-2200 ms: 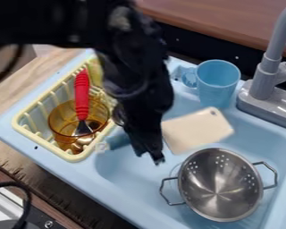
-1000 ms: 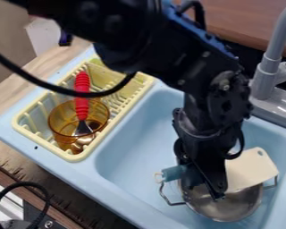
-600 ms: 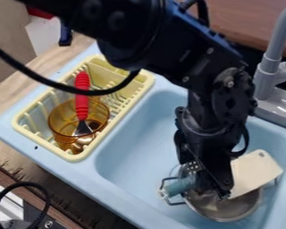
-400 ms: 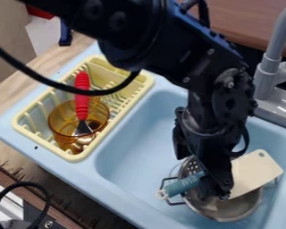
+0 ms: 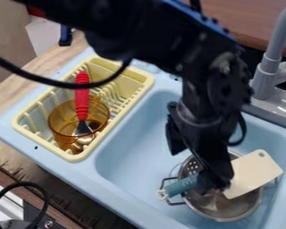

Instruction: Place the knife on top of the silver-plated drainer in the sink

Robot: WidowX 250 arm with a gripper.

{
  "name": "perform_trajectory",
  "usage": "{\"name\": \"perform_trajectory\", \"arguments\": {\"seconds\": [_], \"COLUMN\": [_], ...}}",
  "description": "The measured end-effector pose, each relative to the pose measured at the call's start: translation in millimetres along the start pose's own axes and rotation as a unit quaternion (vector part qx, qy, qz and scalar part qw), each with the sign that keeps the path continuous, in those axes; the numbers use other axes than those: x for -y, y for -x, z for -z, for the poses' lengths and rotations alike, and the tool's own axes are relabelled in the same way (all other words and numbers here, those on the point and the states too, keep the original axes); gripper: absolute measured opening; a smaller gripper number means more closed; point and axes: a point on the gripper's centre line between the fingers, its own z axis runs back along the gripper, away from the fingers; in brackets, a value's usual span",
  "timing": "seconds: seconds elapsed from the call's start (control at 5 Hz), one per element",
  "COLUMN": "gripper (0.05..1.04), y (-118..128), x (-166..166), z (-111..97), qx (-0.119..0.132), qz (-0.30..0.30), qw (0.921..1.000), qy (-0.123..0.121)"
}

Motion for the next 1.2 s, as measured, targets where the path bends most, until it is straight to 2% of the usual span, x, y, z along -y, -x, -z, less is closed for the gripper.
{"name": "perform_trajectory", "arguments": {"seconds": [0.2,0.4,0.6,0.8,1.0,1.2], "gripper": [0.999,0.999,0.999,0.999,0.999,0.999], "y": [-11,-20,-17,-15,-12,-11], "x": [-18,-38,-57,-75,-86,-92], "z": [-11,-16,-12,-16,-16,-19], "qx": [-0.006,-0.008,-0.021,-0.032,-0.03,-0.015], "qz": [-0.124,-0.249,-0.363,-0.429,-0.409,-0.387], "qw": [0.9922,0.9684,0.9303,0.9018,0.911,0.9209], "qy": [-0.004,-0.015,-0.051,-0.045,-0.046,-0.046]}}
